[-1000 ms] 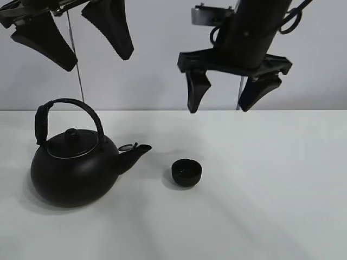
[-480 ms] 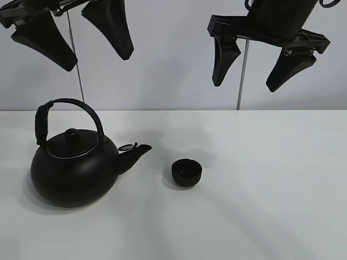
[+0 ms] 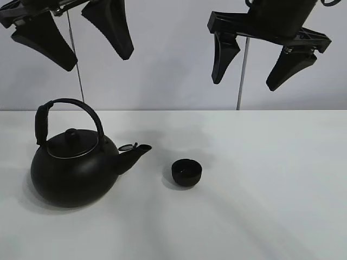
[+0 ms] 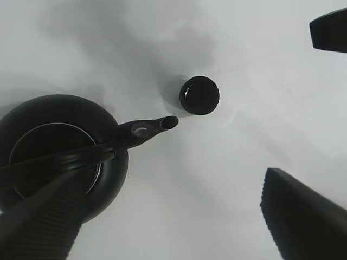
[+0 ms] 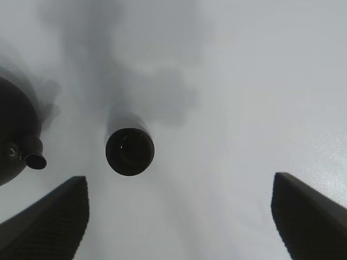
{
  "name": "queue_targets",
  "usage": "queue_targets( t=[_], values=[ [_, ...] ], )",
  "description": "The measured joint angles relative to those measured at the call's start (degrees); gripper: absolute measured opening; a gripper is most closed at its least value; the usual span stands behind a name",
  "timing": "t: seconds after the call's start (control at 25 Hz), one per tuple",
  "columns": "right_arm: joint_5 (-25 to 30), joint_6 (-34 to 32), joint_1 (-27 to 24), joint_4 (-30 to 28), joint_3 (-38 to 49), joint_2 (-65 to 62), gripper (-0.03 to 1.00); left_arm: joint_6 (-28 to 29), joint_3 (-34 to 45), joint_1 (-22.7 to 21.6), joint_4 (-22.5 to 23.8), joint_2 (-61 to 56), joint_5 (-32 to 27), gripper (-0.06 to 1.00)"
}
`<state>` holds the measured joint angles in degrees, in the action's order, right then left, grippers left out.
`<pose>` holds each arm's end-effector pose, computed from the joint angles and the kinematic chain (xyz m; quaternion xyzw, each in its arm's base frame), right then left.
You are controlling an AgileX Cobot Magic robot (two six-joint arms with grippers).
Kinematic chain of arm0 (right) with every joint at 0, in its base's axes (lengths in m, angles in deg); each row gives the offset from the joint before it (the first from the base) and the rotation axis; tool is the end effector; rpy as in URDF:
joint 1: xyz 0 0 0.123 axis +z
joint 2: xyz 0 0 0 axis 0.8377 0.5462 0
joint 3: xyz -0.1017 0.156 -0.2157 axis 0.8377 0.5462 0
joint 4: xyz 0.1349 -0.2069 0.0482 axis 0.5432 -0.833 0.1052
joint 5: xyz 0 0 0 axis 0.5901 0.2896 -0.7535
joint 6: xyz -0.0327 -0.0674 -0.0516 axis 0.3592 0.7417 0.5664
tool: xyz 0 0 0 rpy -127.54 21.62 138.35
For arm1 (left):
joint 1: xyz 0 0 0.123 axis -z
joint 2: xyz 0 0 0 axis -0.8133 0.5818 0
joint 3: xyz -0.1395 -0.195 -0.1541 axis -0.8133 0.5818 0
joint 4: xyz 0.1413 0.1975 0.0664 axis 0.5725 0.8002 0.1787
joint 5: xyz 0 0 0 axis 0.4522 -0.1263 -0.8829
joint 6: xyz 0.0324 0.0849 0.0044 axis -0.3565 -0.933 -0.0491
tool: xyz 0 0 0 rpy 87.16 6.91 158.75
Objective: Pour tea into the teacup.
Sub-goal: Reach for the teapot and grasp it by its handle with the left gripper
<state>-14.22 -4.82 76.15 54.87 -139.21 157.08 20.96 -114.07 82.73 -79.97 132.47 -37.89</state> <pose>0.3506 0.1302 0.2813 -0.0807 0.9744 0.0910 0.1890 0.2915 -0.1804 0.3125 0.1842 0.9451 -0.1842 0.1974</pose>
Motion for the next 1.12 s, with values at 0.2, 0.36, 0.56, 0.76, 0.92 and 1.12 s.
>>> queue_targets(
  t=[0.2,0.36,0.56,0.76,0.92,1.12],
  values=[
    [0.0,-0.4,0.0,0.0,0.0,0.0,0.63,0.0,0.0,0.0,0.0,0.0,0.0,0.63],
    [0.0,-0.8,0.0,0.0,0.0,0.0,0.63,0.0,0.0,0.0,0.0,0.0,0.0,0.63],
    [0.0,-0.9,0.0,0.0,0.0,0.0,0.63,0.0,0.0,0.0,0.0,0.0,0.0,0.63],
    [-2.4,-0.9,0.0,0.0,0.0,0.0,0.63,0.0,0.0,0.0,0.0,0.0,0.0,0.63],
    [-6.4,-0.9,0.0,0.0,0.0,0.0,0.63,-0.3,0.0,0.0,0.1,0.0,0.4,0.63],
    [-12.6,-0.9,0.0,0.1,0.0,0.0,0.63,-0.4,0.5,-0.9,7.8,-1.1,-3.1,0.63]
  ],
)
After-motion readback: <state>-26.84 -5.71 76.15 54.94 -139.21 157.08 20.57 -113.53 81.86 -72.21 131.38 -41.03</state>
